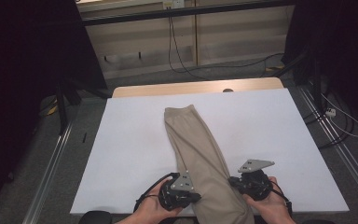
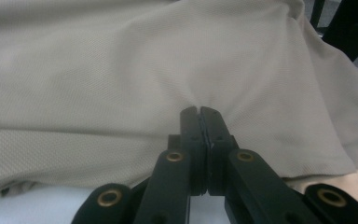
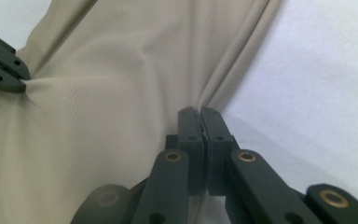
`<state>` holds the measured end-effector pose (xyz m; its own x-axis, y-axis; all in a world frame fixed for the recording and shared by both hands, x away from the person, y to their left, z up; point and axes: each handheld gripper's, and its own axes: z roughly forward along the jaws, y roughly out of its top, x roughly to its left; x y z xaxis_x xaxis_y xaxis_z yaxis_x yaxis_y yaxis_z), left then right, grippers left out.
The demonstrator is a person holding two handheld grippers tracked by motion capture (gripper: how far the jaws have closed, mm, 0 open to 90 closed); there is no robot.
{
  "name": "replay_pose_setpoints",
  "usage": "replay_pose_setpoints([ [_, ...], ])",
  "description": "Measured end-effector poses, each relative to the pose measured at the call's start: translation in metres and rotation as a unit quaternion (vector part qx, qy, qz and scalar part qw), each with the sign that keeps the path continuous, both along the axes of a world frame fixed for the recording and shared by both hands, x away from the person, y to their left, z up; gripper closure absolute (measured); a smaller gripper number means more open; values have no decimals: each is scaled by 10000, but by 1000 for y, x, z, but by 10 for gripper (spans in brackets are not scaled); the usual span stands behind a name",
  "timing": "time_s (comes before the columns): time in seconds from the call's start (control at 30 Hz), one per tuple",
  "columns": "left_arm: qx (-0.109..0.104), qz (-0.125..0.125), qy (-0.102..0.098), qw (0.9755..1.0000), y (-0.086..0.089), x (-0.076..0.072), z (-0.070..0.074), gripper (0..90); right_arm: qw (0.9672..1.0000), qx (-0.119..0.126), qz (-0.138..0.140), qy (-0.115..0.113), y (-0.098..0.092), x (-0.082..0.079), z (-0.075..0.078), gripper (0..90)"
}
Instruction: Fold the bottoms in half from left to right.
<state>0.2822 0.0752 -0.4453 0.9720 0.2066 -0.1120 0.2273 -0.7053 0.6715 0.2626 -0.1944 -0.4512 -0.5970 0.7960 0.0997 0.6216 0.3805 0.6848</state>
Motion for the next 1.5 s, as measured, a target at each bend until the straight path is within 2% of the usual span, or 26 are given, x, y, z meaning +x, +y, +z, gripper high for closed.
replay_pose_setpoints([
  [0.03,-29,4,22,10000,1,-1,0,895,10000,-4,-27,16,0,-2,1,886],
  [0.07,41,9,-31,10000,3,-2,1,895,10000,26,-49,41,0,-3,1,886],
  [0.13,42,-102,29,9999,6,-3,2,895,9999,75,-44,99,-2,-7,1,887],
  [0.17,41,-14,66,10000,8,-5,2,895,9999,102,-29,119,-3,-10,1,886],
  [0.27,75,-29,71,9999,13,-10,4,895,9997,161,-2,201,-4,-20,2,886],
  [0.3,164,-31,57,9998,15,-12,5,895,9997,154,24,202,-4,-23,2,886],
  [0.33,69,-64,111,9999,17,-12,5,895,9996,185,34,231,-3,-27,2,887],
  [0.37,161,-35,106,9998,19,-13,6,895,9995,192,75,224,-2,-30,2,887],
  [0.4,68,-101,218,9997,21,-12,5,895,9995,199,100,235,-1,-34,2,886],
  [0.5,133,-181,260,9994,25,-13,6,896,9990,282,176,296,2,-44,2,887],
  [0.53,103,-130,288,9994,28,-14,6,895,9989,296,215,299,4,-47,2,887],
  [0.63,241,-36,304,9992,37,-20,8,896,9982,352,352,341,10,-54,2,887],
  [0.73,83,-24,461,9989,47,-27,7,896,9970,430,513,393,17,-57,1,887],
  [0.83,33,37,534,9986,54,-33,7,896,9962,455,614,427,23,-58,1,885],
  [0.87,120,17,536,9985,55,-34,9,895,9962,438,635,405,25,-58,1,884],
  [0.93,79,-5,577,9983,56,-32,9,893,9960,473,624,439,25,-57,1,878],
  [1.03,-86,18,598,9982,56,-32,9,885,9962,472,620,388,24,-54,1,840],
  [1.07,-169,109,608,9979,55,-32,10,872,9965,487,591,348,23,-52,1,786],
  [1.13,-225,253,493,9982,55,-28,11,780,9971,482,551,220,21,-48,3,693],
  [1.2,-323,533,423,9972,58,-23,12,671,9973,514,515,84,19,-44,5,593],
  [1.23,-329,539,366,9973,60,-19,13,641,9975,519,480,18,17,-42,6,557],
  [1.27,-364,717,223,9965,60,-17,14,608,9977,530,422,-21,16,-40,7,526],
  [1.3,-441,796,197,9957,61,-13,13,551,9976,556,410,-76,15,-37,8,500],
  [1.33,-414,907,152,9949,63,-9,14,481,9976,573,365,-128,13,-35,9,462],
  [1.4,-403,1089,-78,9932,65,-3,13,409,9980,554,220,-216,11,-28,11,389],
  [1.5,-460,1386,-136,9892,68,9,11,252,9974,620,150,-322,9,-17,14,368],
])
